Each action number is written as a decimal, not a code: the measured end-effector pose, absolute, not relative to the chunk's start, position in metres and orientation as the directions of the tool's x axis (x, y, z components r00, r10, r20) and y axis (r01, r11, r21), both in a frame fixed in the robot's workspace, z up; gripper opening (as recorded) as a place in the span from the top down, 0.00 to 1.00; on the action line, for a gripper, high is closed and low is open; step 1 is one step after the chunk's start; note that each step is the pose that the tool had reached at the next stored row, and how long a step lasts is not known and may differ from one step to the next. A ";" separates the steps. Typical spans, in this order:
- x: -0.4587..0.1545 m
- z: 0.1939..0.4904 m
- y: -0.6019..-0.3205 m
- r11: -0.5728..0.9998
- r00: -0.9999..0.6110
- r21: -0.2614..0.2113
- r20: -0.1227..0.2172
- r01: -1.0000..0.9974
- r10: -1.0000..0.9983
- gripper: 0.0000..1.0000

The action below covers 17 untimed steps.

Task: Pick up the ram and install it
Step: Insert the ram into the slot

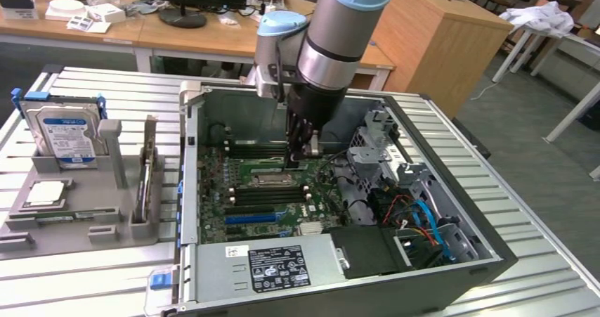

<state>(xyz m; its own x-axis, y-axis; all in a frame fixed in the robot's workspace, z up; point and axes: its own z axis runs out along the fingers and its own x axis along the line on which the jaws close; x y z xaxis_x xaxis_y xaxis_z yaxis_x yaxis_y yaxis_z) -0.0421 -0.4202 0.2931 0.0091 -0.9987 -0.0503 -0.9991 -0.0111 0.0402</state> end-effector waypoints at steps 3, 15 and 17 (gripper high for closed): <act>-0.042 0.290 -0.420 -0.011 0.009 0.040 -0.050 -0.999 -0.999 0.88; -0.042 0.279 -0.420 -0.007 0.005 0.040 -0.050 -0.999 -0.999 0.88; -0.042 0.279 -0.420 -0.006 0.004 0.040 -0.050 -0.999 -0.999 0.88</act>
<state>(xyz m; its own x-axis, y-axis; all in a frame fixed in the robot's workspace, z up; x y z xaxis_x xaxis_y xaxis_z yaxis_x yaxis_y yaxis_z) -0.0421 -0.4202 0.2793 0.0044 -0.9987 -0.0502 -0.9992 -0.0064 0.0402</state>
